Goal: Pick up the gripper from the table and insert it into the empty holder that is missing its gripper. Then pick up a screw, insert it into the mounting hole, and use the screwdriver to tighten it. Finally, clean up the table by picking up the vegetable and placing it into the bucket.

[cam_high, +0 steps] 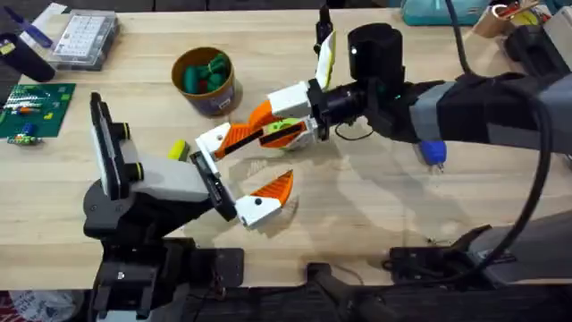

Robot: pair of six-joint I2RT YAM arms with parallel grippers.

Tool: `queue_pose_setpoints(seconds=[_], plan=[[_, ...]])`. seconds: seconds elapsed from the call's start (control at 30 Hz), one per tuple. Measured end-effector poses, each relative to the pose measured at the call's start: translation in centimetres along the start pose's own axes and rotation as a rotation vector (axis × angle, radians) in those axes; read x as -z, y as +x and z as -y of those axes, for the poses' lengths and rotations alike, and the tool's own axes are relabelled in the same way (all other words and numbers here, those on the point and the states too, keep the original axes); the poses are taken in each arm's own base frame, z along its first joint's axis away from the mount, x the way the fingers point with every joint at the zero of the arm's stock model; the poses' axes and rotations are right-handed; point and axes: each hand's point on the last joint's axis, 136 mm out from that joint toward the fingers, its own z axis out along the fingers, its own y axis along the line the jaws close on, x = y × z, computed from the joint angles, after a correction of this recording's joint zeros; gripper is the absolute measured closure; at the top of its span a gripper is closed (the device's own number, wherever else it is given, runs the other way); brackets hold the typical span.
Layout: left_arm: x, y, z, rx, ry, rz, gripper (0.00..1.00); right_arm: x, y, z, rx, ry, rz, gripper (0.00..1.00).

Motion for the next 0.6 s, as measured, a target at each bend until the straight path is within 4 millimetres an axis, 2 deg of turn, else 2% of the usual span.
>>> queue_pose_setpoints(seconds=[0.2, 0.23, 0.27, 0.6], plan=[[0.00, 0.04, 0.37, 0.000, 0.021, -0.002, 0.011, 0.00, -0.04, 0.01, 0.000, 0.001, 0.002, 0.540], [0.00, 0.04, 0.39, 0.000, 0.023, -0.003, 0.011, 0.00, -0.04, 0.01, 0.000, 0.001, 0.002, 0.593], [0.01, 0.06, 0.41, 0.002, 0.024, -0.003, 0.011, -0.02, 0.00, -0.03, -0.003, -0.001, 0.000, 0.989], [0.01, 0.11, 0.27, 0.008, 0.016, -0.004, 0.011, -0.38, 0.02, 0.05, 0.000, 0.008, 0.005, 0.993]])
